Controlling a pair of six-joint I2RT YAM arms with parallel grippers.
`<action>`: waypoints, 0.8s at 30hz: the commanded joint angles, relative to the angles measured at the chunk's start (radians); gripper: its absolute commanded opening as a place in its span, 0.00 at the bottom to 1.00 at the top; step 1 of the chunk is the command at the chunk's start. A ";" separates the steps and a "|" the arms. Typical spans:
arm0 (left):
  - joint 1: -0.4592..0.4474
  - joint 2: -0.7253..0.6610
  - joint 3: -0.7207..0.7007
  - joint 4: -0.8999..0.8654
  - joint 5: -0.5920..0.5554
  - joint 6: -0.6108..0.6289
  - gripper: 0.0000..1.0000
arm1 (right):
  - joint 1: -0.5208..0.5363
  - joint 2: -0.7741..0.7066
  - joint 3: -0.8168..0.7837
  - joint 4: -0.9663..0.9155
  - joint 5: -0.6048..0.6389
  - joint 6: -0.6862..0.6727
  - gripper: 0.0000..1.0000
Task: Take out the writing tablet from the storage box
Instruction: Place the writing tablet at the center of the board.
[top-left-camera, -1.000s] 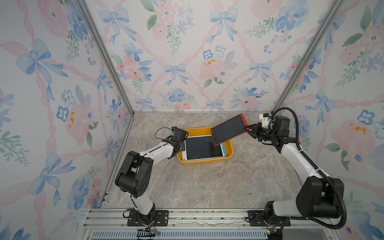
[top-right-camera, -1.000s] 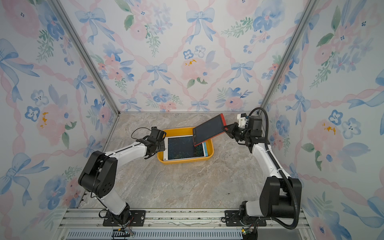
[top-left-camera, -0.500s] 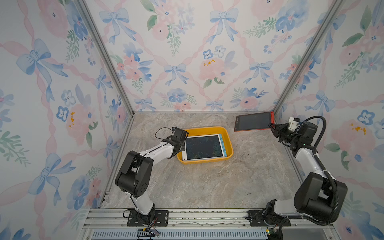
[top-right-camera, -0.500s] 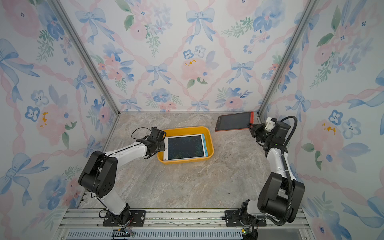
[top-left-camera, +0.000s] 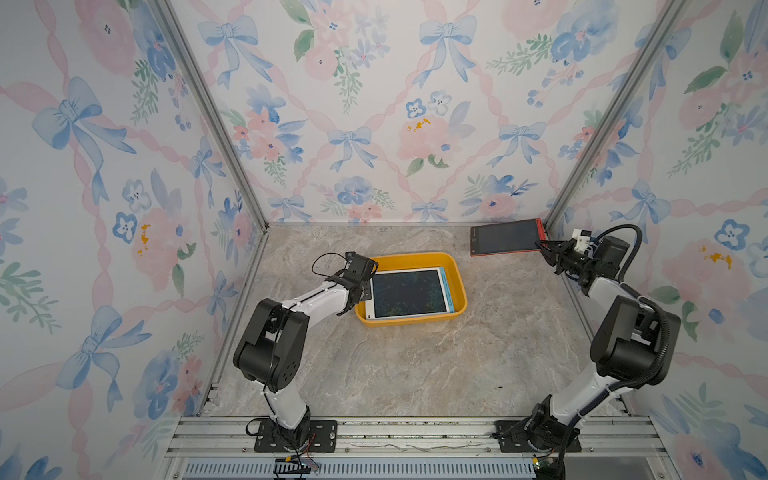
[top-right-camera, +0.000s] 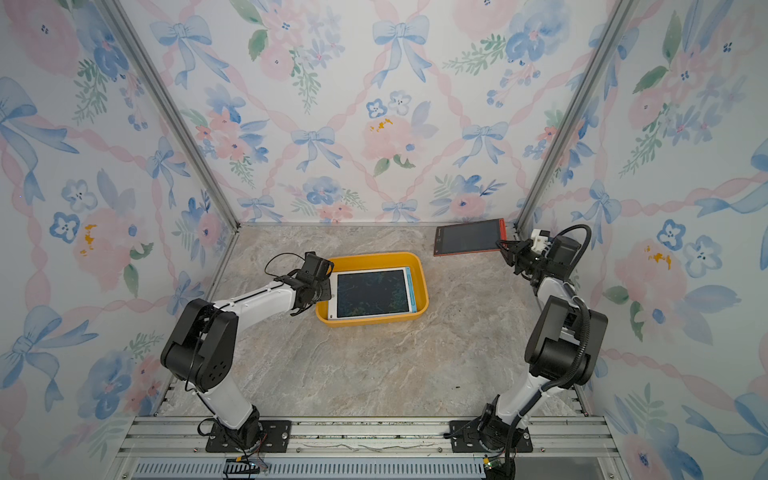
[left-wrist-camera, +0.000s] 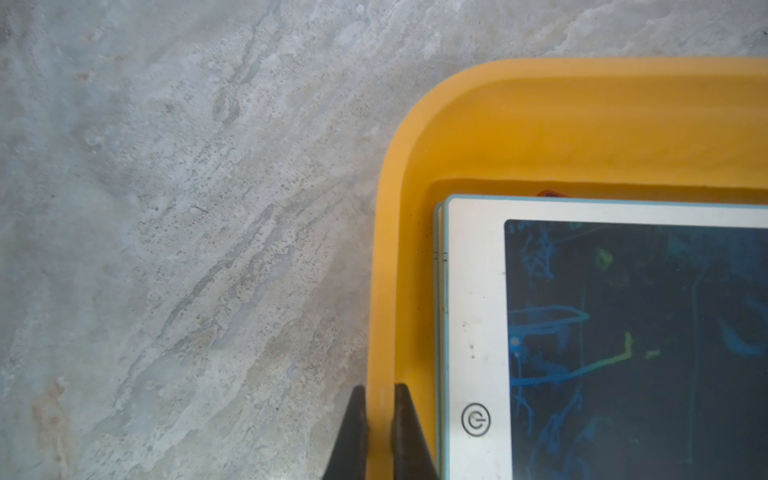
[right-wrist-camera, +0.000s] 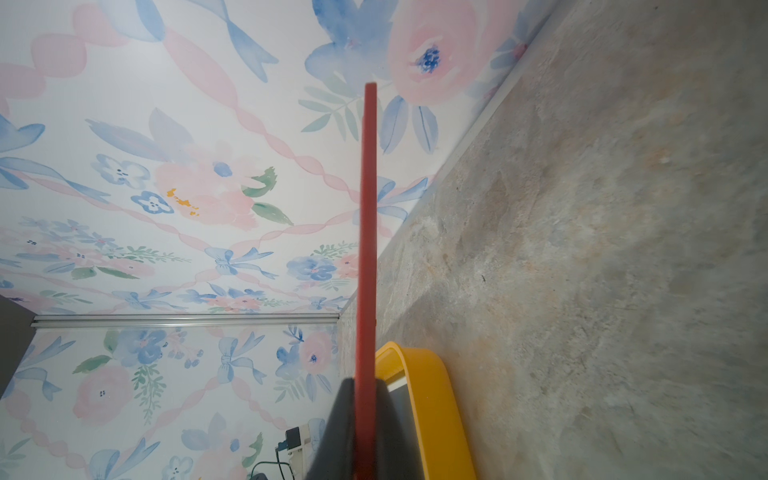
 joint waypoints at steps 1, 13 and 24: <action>0.001 0.034 0.018 0.005 0.008 0.015 0.00 | -0.011 0.073 0.080 -0.040 -0.044 -0.078 0.09; 0.002 0.027 0.029 0.001 0.016 0.014 0.00 | -0.018 0.261 0.204 -0.212 -0.034 -0.242 0.10; 0.005 0.060 0.038 0.001 0.027 0.004 0.00 | -0.005 0.342 0.285 -0.380 0.007 -0.381 0.12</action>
